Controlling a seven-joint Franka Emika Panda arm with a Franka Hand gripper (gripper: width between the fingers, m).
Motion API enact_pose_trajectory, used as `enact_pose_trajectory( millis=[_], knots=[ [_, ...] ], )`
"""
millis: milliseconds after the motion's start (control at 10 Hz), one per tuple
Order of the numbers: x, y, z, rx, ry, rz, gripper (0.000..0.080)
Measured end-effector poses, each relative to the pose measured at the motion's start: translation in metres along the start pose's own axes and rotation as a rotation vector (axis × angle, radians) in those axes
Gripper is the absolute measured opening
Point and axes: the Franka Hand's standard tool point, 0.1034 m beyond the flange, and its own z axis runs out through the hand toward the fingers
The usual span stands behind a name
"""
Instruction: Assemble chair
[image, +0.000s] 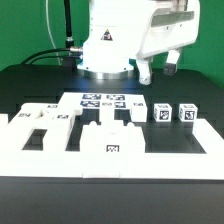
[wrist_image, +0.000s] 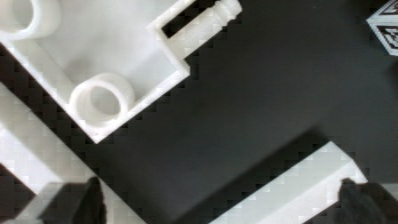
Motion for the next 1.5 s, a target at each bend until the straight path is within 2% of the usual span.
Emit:
enact_pose_trajectory(
  millis=[500,600,700,900,1300,1500],
  knots=[
    [-0.004,0.002,0.003,0.003,0.001,0.005,0.0650],
    [-0.026,0.011,0.019,0.014,-0.001,0.043,0.0650],
    [-0.038,0.018,0.031,0.024,-0.016,0.064,0.0650],
    [-0.042,0.031,0.049,0.015,0.005,0.090,0.0650],
    [-0.040,0.028,0.050,0.021,0.003,0.253,0.0650],
    [-0.035,0.024,0.050,0.022,0.004,0.505,0.0650]
  ],
)
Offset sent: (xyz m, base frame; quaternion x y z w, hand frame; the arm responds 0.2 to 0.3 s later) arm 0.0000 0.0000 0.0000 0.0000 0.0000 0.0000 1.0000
